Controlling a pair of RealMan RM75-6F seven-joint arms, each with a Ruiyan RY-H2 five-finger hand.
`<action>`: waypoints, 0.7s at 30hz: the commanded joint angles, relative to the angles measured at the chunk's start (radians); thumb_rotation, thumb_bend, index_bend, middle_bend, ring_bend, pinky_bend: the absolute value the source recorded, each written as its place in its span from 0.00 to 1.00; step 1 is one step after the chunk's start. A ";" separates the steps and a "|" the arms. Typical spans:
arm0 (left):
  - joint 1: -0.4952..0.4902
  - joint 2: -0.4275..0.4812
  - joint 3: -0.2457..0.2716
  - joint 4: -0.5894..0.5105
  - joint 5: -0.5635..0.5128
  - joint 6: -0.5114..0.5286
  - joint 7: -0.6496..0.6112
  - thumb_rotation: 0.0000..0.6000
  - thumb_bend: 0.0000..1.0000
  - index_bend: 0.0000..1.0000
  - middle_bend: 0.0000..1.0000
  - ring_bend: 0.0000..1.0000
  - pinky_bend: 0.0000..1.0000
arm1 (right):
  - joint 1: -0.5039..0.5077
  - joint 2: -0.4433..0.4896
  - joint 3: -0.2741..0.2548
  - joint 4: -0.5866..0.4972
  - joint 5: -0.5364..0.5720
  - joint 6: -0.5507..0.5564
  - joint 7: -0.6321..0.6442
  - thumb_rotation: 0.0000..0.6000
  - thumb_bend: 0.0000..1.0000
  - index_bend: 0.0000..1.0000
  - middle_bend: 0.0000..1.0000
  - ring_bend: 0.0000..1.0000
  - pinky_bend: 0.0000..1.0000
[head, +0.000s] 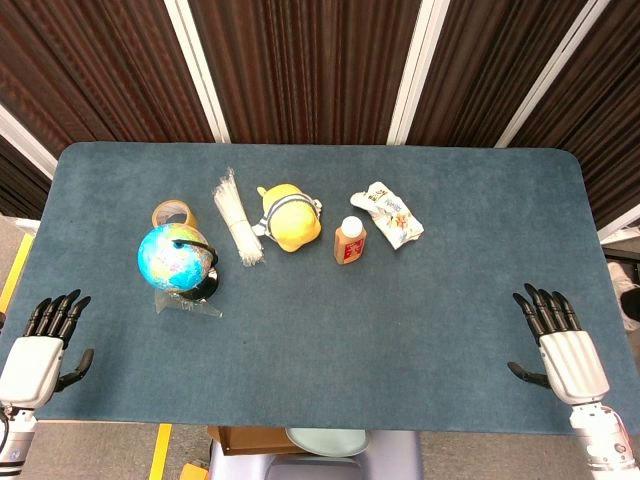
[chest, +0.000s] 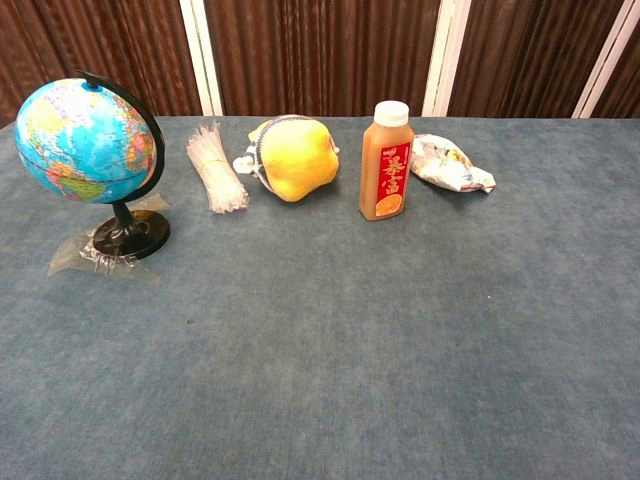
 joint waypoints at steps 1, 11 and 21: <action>0.001 -0.009 -0.001 0.011 0.005 0.008 -0.006 1.00 0.43 0.00 0.00 0.00 0.02 | 0.001 0.007 -0.001 -0.009 0.008 -0.011 -0.003 1.00 0.18 0.00 0.00 0.00 0.00; -0.100 -0.148 -0.096 0.063 -0.003 -0.011 -0.489 1.00 0.41 0.00 0.00 0.00 0.01 | -0.011 0.028 -0.001 -0.022 0.003 0.016 0.026 1.00 0.18 0.00 0.00 0.00 0.00; -0.220 -0.233 -0.199 0.058 -0.112 -0.128 -0.515 1.00 0.39 0.00 0.00 0.00 0.00 | -0.015 0.024 0.000 -0.009 -0.032 0.054 0.057 1.00 0.18 0.00 0.00 0.00 0.00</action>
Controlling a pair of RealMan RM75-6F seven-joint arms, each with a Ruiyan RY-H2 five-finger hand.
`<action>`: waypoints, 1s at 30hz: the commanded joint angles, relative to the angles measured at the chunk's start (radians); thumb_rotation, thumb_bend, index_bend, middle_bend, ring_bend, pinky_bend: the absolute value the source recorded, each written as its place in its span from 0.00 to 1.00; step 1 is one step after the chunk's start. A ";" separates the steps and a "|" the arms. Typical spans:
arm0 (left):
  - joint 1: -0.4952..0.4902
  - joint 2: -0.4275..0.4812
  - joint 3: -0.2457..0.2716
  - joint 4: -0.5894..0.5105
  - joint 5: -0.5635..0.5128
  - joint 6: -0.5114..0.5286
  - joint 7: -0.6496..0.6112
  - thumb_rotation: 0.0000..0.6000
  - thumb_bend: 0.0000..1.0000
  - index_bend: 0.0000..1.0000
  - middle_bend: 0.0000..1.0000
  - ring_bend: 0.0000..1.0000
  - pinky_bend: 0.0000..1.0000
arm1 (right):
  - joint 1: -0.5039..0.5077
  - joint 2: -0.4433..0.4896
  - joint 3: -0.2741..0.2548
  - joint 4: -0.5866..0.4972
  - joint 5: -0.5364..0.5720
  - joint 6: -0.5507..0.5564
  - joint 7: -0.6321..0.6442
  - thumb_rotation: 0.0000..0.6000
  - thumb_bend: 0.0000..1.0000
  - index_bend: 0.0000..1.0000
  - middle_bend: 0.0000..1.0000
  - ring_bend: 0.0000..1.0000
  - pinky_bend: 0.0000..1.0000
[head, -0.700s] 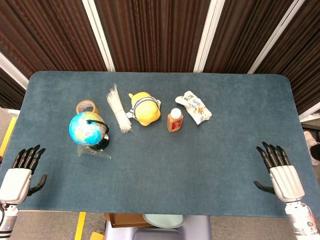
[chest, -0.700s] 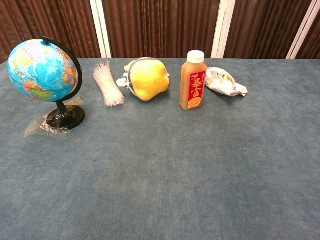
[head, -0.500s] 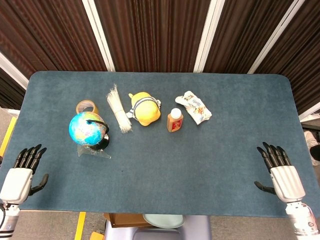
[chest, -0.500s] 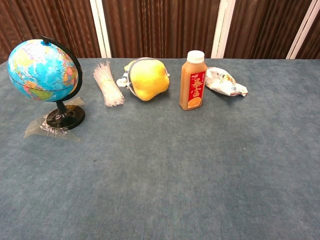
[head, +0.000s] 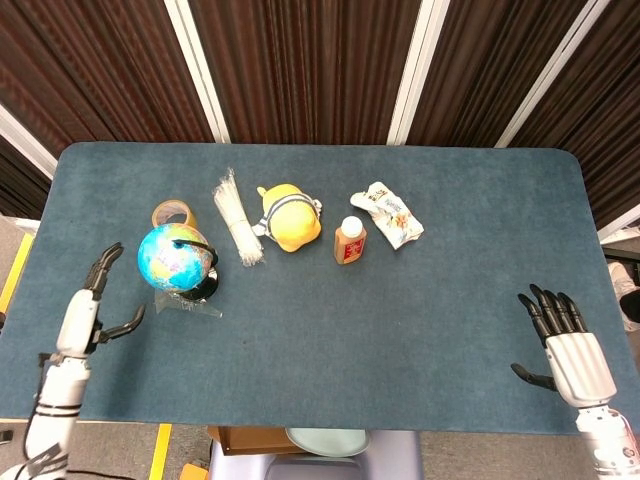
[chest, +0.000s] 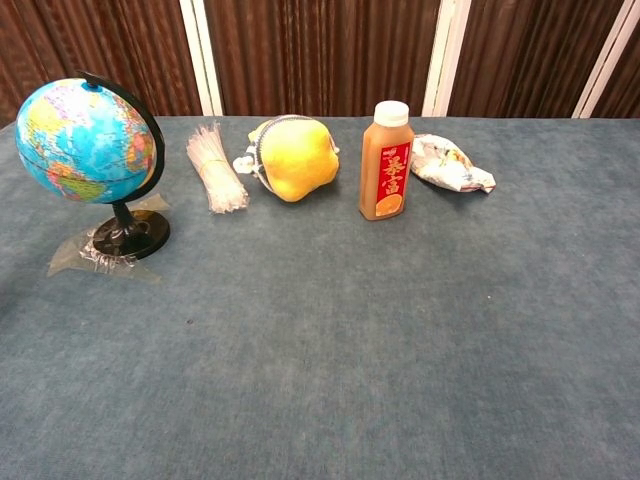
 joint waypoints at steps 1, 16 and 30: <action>-0.045 -0.043 -0.037 0.008 -0.044 -0.044 0.037 1.00 0.38 0.00 0.00 0.00 0.00 | -0.006 -0.002 0.005 0.009 -0.020 0.033 0.029 1.00 0.18 0.00 0.00 0.00 0.00; -0.110 -0.112 -0.094 0.084 -0.147 -0.110 0.056 1.00 0.34 0.00 0.00 0.00 0.00 | -0.026 0.026 0.019 0.010 -0.020 0.089 0.111 1.00 0.18 0.00 0.00 0.00 0.00; -0.125 -0.110 -0.100 0.109 -0.169 -0.134 0.019 1.00 0.33 0.00 0.00 0.00 0.00 | -0.026 0.027 0.018 0.001 -0.015 0.075 0.100 1.00 0.18 0.00 0.00 0.00 0.00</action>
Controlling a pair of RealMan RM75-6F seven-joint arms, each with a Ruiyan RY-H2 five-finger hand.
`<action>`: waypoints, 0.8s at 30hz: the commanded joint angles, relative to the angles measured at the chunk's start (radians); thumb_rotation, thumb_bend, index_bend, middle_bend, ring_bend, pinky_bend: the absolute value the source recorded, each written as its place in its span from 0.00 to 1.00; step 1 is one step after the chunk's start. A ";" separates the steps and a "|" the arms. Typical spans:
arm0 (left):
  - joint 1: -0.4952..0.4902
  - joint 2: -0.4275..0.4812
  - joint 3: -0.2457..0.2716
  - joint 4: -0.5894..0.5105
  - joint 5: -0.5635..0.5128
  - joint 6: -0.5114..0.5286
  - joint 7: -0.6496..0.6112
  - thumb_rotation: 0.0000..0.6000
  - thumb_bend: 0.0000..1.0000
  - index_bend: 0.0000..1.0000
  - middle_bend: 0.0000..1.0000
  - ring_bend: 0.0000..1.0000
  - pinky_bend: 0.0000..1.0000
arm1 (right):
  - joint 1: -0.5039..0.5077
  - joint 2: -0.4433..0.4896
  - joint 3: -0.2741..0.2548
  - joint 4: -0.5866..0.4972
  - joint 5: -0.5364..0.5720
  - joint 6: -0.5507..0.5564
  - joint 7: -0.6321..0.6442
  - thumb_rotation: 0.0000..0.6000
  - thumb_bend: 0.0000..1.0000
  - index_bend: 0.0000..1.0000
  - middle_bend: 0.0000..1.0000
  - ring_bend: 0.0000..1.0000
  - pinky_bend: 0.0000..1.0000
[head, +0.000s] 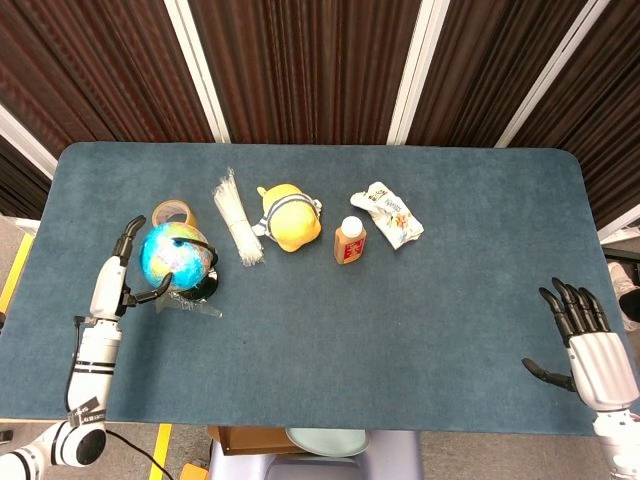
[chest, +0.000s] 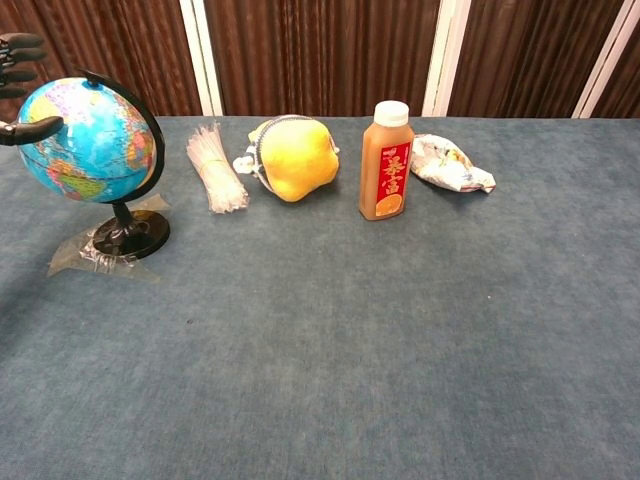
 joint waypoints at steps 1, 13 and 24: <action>0.001 0.003 -0.002 0.003 -0.005 -0.001 -0.002 1.00 0.33 0.00 0.00 0.00 0.00 | 0.000 0.000 0.001 -0.001 0.001 0.000 -0.003 1.00 0.18 0.00 0.00 0.00 0.00; 0.011 0.013 -0.002 0.031 -0.024 -0.001 -0.021 1.00 0.33 0.00 0.00 0.00 0.00 | -0.002 0.000 0.000 -0.006 0.002 -0.004 -0.015 1.00 0.18 0.00 0.00 0.00 0.00; 0.006 0.010 -0.013 0.071 -0.056 -0.034 -0.055 1.00 0.33 0.00 0.00 0.00 0.00 | -0.003 0.000 0.002 -0.007 0.005 -0.006 -0.019 1.00 0.18 0.00 0.00 0.00 0.00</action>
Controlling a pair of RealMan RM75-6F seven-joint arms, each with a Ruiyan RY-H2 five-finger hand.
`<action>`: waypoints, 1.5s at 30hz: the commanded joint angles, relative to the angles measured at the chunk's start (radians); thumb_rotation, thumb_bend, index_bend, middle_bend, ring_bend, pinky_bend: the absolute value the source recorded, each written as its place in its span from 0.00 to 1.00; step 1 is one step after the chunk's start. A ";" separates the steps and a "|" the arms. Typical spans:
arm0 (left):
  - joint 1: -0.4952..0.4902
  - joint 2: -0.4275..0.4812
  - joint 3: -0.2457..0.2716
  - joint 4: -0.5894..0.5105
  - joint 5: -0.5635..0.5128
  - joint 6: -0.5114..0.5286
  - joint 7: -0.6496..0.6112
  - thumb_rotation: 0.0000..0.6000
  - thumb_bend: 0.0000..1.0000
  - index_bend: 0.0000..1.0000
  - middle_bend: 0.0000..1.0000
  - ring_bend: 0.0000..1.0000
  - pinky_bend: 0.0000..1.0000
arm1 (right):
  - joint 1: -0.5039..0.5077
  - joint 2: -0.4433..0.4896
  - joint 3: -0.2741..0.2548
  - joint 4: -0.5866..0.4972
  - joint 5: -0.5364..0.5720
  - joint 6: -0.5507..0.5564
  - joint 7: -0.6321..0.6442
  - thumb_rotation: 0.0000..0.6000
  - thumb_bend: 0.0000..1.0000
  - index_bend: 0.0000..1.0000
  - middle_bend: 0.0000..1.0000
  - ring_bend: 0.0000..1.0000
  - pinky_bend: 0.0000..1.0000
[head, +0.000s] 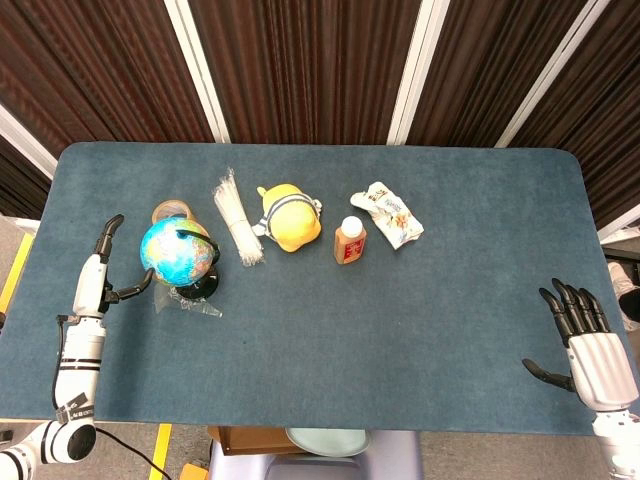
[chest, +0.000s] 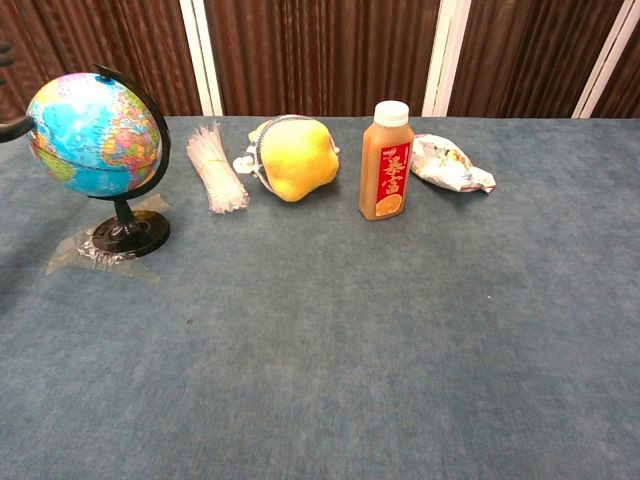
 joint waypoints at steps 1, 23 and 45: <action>-0.004 -0.002 -0.004 0.009 -0.008 -0.010 -0.007 1.00 0.33 0.00 0.00 0.00 0.00 | 0.000 -0.001 0.000 0.000 0.000 -0.001 -0.002 1.00 0.18 0.00 0.00 0.00 0.00; -0.087 -0.058 -0.064 0.176 -0.104 -0.179 -0.080 1.00 0.33 0.00 0.00 0.00 0.00 | -0.004 -0.011 0.001 -0.001 0.001 0.002 -0.030 1.00 0.18 0.00 0.00 0.00 0.00; -0.153 -0.136 -0.140 0.406 -0.131 -0.163 -0.158 1.00 0.35 0.00 0.00 0.00 0.00 | -0.005 -0.014 -0.003 -0.004 -0.001 -0.007 -0.050 1.00 0.18 0.00 0.00 0.00 0.00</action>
